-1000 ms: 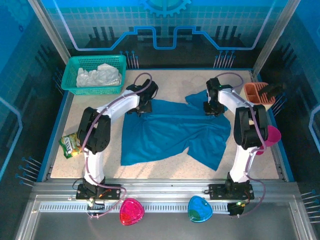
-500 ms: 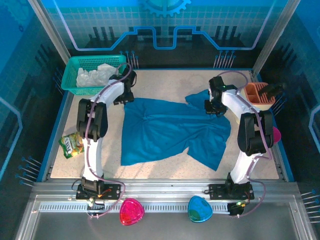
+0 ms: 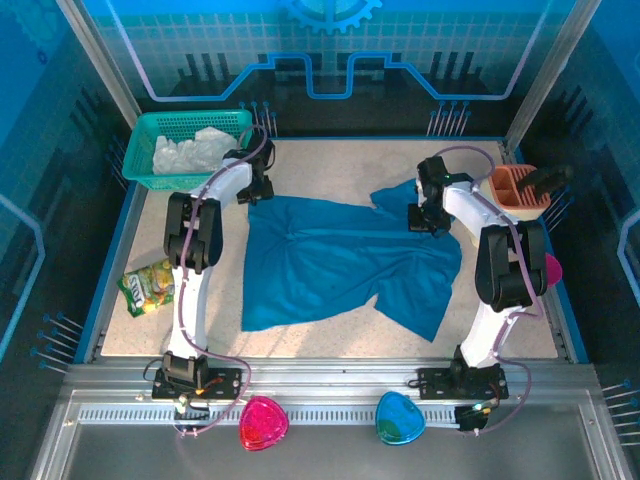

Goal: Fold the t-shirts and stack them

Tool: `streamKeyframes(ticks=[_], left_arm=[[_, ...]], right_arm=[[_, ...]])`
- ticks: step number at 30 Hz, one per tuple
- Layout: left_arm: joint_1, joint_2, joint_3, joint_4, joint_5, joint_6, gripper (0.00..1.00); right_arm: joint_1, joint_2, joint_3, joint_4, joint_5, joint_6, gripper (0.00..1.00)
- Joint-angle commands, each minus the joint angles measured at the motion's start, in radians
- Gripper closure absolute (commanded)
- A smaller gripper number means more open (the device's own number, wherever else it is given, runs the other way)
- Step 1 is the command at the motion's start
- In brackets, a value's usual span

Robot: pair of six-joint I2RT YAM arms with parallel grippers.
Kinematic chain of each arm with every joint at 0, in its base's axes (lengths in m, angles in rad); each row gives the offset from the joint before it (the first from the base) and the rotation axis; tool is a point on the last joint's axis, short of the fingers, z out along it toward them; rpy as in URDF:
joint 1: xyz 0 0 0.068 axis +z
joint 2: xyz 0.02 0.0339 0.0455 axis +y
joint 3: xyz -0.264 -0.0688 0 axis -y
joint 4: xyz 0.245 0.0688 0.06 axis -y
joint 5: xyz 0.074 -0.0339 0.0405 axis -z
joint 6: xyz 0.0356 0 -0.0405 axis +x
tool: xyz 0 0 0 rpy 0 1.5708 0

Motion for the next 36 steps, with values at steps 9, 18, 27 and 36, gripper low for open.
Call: streamKeyframes(ticks=[9, 18, 27, 36], left_arm=[[-0.019, -0.010, -0.077, -0.036, 0.106, 0.027, 0.55], [-0.104, -0.148, -0.135, 0.058, 0.005, 0.068, 0.54], [-0.096, -0.102, 0.033, 0.020, -0.046, 0.156, 0.49], [-0.038, 0.165, 0.342, -0.124, 0.127, 0.200, 0.50]], right_arm=[[-0.009, -0.024, -0.024, 0.003, -0.017, 0.016, 0.97], [-0.011, -0.027, -0.025, 0.015, -0.032, 0.020, 0.99], [-0.011, -0.029, -0.051, 0.035, -0.038, 0.024, 0.99], [-0.013, -0.053, -0.071, 0.034, -0.032, 0.021, 0.99]])
